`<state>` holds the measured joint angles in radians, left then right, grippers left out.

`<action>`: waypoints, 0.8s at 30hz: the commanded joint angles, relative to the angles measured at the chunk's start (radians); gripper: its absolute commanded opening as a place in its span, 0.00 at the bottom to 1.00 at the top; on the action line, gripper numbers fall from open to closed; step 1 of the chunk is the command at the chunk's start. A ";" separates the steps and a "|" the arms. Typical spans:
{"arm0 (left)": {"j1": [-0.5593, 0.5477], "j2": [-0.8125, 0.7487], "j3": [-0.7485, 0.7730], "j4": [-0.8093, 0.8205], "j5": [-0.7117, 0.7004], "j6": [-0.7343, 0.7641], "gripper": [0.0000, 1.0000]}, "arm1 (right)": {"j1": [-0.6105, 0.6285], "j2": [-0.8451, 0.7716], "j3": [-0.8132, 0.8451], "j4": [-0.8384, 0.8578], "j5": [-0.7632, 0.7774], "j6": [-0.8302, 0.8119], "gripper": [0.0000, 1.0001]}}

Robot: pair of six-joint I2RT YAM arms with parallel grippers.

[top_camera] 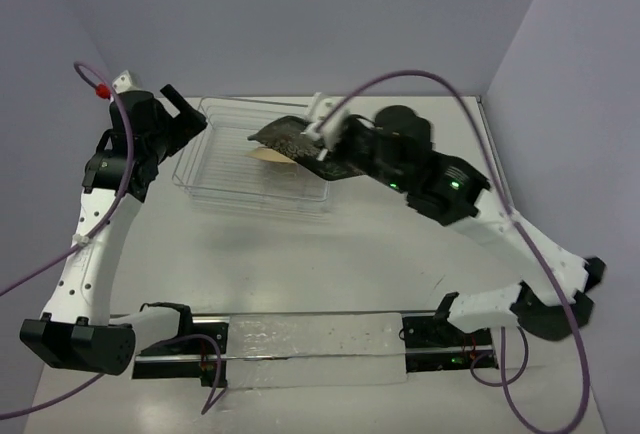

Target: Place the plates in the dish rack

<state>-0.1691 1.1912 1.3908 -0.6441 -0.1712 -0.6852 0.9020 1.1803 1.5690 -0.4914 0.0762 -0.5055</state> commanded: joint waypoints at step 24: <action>0.083 -0.247 -0.143 -0.243 -0.236 -0.089 0.99 | 0.230 0.611 0.376 0.080 0.476 -0.359 0.00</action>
<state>-0.0959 0.9703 1.1906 -0.8573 -0.3371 -0.8109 1.1278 1.7839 1.8554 -0.5263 0.4805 -0.8295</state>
